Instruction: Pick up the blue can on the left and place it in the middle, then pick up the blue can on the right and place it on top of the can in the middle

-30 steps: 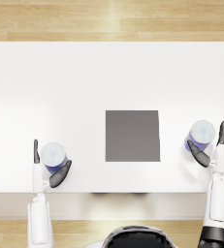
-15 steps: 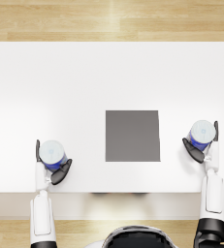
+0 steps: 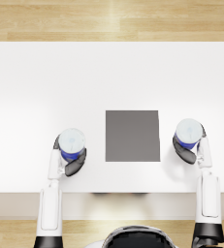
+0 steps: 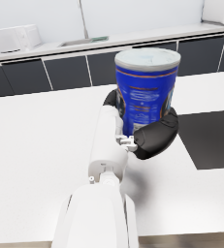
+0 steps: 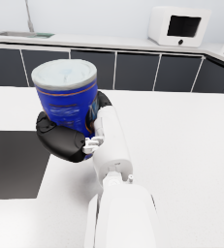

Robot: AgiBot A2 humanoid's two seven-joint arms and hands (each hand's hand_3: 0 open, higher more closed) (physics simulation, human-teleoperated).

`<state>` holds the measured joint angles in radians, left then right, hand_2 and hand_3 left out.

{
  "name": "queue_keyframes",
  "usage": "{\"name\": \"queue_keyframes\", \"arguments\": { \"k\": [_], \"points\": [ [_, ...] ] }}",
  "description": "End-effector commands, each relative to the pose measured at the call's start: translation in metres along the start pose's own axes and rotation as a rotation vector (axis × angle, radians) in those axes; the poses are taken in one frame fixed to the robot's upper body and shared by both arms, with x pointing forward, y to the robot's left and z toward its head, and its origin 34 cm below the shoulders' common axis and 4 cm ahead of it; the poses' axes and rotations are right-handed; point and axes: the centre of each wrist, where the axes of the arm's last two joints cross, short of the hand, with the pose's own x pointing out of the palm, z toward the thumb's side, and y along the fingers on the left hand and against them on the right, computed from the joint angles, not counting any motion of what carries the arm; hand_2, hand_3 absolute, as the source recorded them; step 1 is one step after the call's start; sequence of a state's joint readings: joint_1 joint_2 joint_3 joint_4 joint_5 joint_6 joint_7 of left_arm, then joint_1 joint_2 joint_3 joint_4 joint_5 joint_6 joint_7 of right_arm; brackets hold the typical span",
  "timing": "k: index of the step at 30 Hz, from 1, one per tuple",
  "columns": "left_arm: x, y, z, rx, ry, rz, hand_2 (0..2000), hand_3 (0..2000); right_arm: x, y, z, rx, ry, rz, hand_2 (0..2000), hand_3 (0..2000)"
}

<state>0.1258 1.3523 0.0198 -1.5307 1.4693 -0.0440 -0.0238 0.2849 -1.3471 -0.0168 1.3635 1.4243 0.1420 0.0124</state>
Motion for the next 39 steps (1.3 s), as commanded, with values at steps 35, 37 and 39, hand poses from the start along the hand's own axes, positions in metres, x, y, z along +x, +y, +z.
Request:
{"name": "queue_keyframes", "arguments": {
  "k": [35, 37, 39],
  "points": [
    [0.129, 0.079, 0.008, 0.114, -0.009, -0.331, 0, 0, 0.075, 0.004, 0.143, -0.549, 0.009, 0.315, 2000, 1520],
    [0.121, 0.073, 0.017, 0.145, -0.027, -0.305, 0, 0, 0.085, -0.006, 0.149, -0.560, -0.001, 0.358, 2000, 1520],
    [0.108, 0.062, 0.026, 0.159, -0.040, -0.270, 0, 0, 0.097, -0.016, 0.149, -0.546, -0.010, 0.401, 2000, 1520]
  ]
}}
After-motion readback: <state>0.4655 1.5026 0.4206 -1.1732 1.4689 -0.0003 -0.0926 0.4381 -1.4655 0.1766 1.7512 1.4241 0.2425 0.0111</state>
